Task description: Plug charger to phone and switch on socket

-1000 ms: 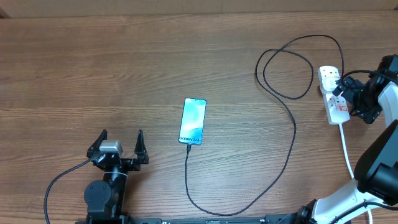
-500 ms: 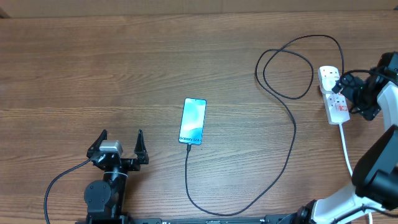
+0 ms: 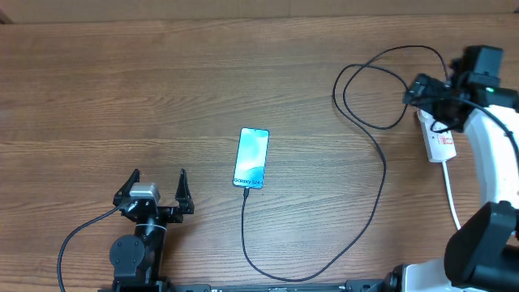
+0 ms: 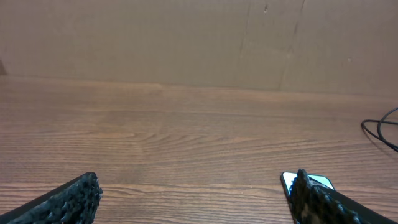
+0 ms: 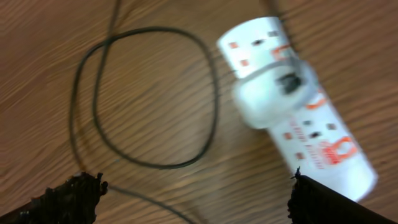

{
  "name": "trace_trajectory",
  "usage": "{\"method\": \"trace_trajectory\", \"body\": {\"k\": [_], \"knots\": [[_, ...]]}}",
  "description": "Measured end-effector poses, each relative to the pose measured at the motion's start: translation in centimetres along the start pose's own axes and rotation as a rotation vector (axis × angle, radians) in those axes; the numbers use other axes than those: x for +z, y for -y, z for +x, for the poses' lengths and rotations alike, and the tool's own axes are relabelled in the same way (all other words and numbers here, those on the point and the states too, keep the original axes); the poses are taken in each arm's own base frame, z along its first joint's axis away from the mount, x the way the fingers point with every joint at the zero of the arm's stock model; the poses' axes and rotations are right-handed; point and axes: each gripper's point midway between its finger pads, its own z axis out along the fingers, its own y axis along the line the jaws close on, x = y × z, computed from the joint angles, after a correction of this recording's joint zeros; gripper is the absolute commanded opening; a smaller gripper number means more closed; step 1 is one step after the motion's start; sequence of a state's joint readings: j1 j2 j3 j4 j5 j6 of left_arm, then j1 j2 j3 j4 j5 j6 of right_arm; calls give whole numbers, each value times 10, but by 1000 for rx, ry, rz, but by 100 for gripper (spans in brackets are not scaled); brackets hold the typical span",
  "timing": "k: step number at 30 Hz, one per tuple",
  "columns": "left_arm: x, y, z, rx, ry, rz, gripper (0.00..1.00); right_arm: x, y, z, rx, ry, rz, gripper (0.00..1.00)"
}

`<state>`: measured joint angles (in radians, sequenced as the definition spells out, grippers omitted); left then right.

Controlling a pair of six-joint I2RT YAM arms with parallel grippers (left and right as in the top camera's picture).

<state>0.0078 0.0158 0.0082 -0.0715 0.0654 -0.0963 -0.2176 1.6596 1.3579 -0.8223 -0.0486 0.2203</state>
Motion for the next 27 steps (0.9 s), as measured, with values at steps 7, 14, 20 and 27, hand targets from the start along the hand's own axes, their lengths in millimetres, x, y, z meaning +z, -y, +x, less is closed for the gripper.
{"method": "trace_trajectory", "body": {"k": [7,14,20,27], "knots": [[0,0,0,0,0,0,100,-13,-53,14,-116,12,-71,100],[0,0,0,0,0,0,99,-37,-84,20,-184,54,-130,100],[0,0,0,0,0,0,100,-70,-94,15,-200,130,-172,100],[0,0,0,0,0,0,99,-112,-96,8,-201,230,-212,100]]}}
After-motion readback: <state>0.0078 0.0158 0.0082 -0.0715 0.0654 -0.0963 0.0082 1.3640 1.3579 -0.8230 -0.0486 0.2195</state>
